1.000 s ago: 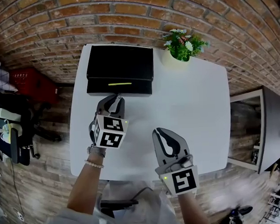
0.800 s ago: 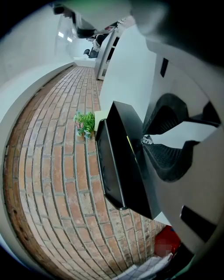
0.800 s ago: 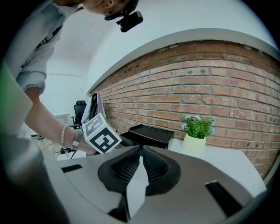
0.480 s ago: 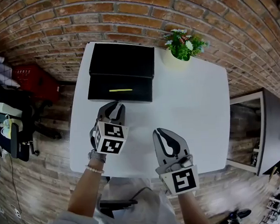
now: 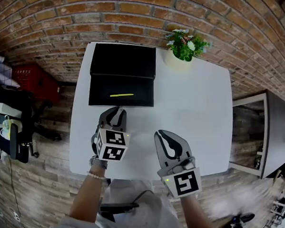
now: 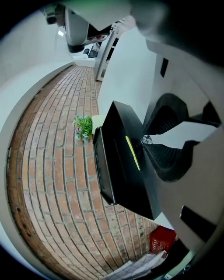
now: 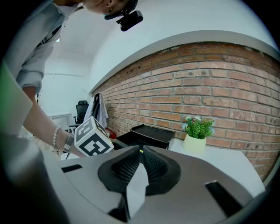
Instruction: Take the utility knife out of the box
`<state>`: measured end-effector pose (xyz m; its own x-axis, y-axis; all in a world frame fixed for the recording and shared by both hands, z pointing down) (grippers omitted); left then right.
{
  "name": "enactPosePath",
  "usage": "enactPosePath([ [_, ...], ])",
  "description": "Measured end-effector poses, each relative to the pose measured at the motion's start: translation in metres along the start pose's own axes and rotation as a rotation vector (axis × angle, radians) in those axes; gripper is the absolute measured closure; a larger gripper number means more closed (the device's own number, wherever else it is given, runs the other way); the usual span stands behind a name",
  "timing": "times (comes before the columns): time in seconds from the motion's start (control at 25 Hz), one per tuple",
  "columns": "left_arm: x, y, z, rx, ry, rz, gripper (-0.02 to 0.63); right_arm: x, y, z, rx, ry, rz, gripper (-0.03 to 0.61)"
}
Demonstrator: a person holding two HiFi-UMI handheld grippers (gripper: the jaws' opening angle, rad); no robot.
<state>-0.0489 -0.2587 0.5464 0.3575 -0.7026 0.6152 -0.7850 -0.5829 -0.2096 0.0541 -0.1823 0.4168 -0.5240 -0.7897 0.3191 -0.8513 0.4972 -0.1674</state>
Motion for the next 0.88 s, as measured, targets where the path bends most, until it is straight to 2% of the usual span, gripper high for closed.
enactPosePath([
  [0.2,0.002,0.000,0.001,-0.016,-0.006,0.000,0.534,0.001,-0.002,-0.001,-0.006,0.008,0.001,0.525],
  [0.36,-0.002,0.003,0.002,-0.082,-0.027,-0.039,0.534,0.006,-0.003,0.001,-0.024,0.024,0.013,0.525],
  [0.48,-0.010,0.006,-0.004,-0.087,-0.026,-0.039,0.534,0.014,-0.003,0.007,-0.044,0.032,0.027,0.525],
  [0.56,-0.017,0.011,-0.009,-0.072,-0.028,-0.026,0.535,0.022,-0.003,0.013,-0.068,0.037,0.044,0.525],
  [0.64,-0.026,0.018,-0.015,-0.071,-0.024,-0.012,0.567,0.032,-0.002,0.018,-0.091,0.045,0.063,0.525],
  [0.88,-0.057,0.045,-0.019,-0.156,-0.077,0.009,0.595,0.071,0.006,0.016,-0.199,0.133,0.164,0.523],
])
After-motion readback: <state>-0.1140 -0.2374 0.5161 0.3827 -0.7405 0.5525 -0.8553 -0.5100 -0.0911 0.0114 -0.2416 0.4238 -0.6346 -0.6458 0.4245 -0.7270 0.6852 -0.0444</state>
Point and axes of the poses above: the fingertips, and each gripper's own axes: x forward along the fingers, y to its left, z out of its top, the point moved 1 cm from there along -x, backward along the fingers, and after that the axes turned 12 degrees about x, right-handed, at the moved point
